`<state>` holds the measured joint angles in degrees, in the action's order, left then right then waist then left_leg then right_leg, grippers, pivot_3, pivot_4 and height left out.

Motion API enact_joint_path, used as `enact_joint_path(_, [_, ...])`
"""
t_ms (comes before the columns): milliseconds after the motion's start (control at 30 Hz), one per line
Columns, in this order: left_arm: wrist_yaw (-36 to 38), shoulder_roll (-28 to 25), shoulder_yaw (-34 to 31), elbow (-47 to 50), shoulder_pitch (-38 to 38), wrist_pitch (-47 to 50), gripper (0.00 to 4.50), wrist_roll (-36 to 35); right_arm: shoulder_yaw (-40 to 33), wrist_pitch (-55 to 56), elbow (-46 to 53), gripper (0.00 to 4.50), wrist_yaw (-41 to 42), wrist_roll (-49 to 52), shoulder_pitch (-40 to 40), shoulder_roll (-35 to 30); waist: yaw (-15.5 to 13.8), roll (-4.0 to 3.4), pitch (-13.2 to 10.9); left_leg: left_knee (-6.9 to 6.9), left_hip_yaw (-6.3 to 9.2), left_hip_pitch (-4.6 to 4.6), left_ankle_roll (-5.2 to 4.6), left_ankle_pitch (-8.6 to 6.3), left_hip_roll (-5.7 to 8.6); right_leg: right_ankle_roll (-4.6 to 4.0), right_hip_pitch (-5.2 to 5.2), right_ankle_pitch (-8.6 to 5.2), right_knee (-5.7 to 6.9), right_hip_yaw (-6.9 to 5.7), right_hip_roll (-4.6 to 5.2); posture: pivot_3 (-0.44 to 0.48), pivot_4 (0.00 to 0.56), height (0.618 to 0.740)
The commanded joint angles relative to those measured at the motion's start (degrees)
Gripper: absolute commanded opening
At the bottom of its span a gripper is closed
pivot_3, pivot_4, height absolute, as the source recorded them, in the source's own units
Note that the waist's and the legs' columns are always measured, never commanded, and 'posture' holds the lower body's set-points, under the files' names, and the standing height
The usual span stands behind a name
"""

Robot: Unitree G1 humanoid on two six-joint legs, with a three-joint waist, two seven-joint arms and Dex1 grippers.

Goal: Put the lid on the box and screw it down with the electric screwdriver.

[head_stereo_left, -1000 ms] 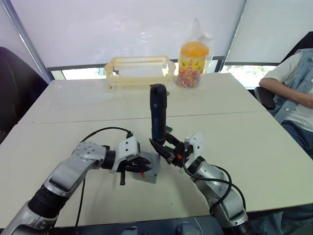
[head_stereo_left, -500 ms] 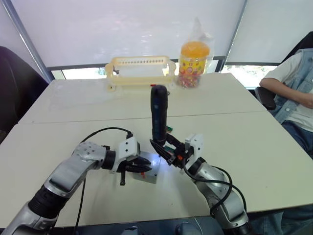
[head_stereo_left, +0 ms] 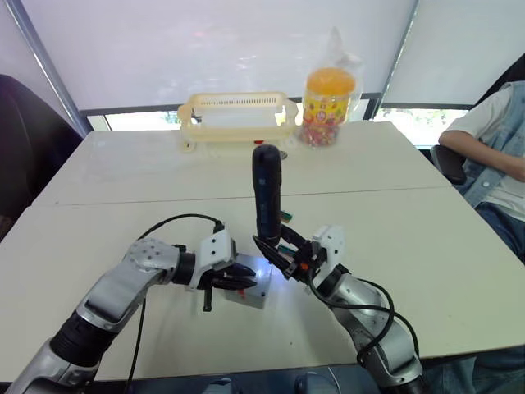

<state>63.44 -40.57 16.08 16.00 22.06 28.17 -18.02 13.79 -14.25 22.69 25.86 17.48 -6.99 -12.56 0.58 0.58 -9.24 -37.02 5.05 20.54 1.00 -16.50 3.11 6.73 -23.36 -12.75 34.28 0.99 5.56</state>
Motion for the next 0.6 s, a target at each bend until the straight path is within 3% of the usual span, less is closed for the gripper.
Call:
enact_joint_path(33, [0.2,-0.2,2.6,-2.4,-1.4,0.8,0.80,2.2,-6.5,-9.4,9.8,1.69,-3.9,5.5,-4.7,-1.4,-0.1,-0.11,-0.2,-0.01,0.00,0.06,0.00,0.00,0.01,0.00,-0.03,0.01,0.01,0.00,0.01,0.000,0.150,0.740])
enact_joint_path(200, [0.4,0.2,2.9,-2.7,-1.3,0.6,0.80,2.1,-14.9,-22.4,18.0,1.69,-9.7,20.8,-11.1,-0.9,-0.2,-0.15,-0.2,-0.06,0.05,0.94,0.00,0.03,0.05,-0.17,-0.90,0.29,0.06,-0.08,0.00,0.000,0.150,0.740])
enact_joint_path(400, [-0.1,0.9,1.6,-2.2,-1.3,1.9,0.80,0.7,-25.0,-33.1,17.2,1.69,-18.6,40.2,-17.2,-3.6,0.1,-0.23,-0.3,0.10,0.00,0.97,-0.03,0.01,0.05,-0.06,-0.99,0.34,-0.01,-0.09,0.00,0.000,0.150,0.740])
enact_joint_path(467, [-0.7,1.3,-0.7,-1.0,-0.5,4.2,0.80,-1.8,-29.2,-36.6,15.1,1.69,-21.9,48.8,-18.4,-7.5,0.0,-0.22,-0.4,0.06,-0.06,1.00,-0.04,0.01,0.05,-0.18,-0.98,0.28,-0.05,-0.07,0.03,0.000,0.150,0.740])
enact_joint_path(600, [-0.3,-0.3,-6.0,3.1,3.5,10.1,0.80,-7.7,-34.5,-46.3,7.8,1.69,-27.1,67.5,-19.3,-24.7,-0.1,-0.13,-1.3,-0.10,-0.06,1.09,-0.07,0.01,0.07,-0.19,-0.95,0.29,-0.04,-0.09,0.04,0.000,0.150,0.740])
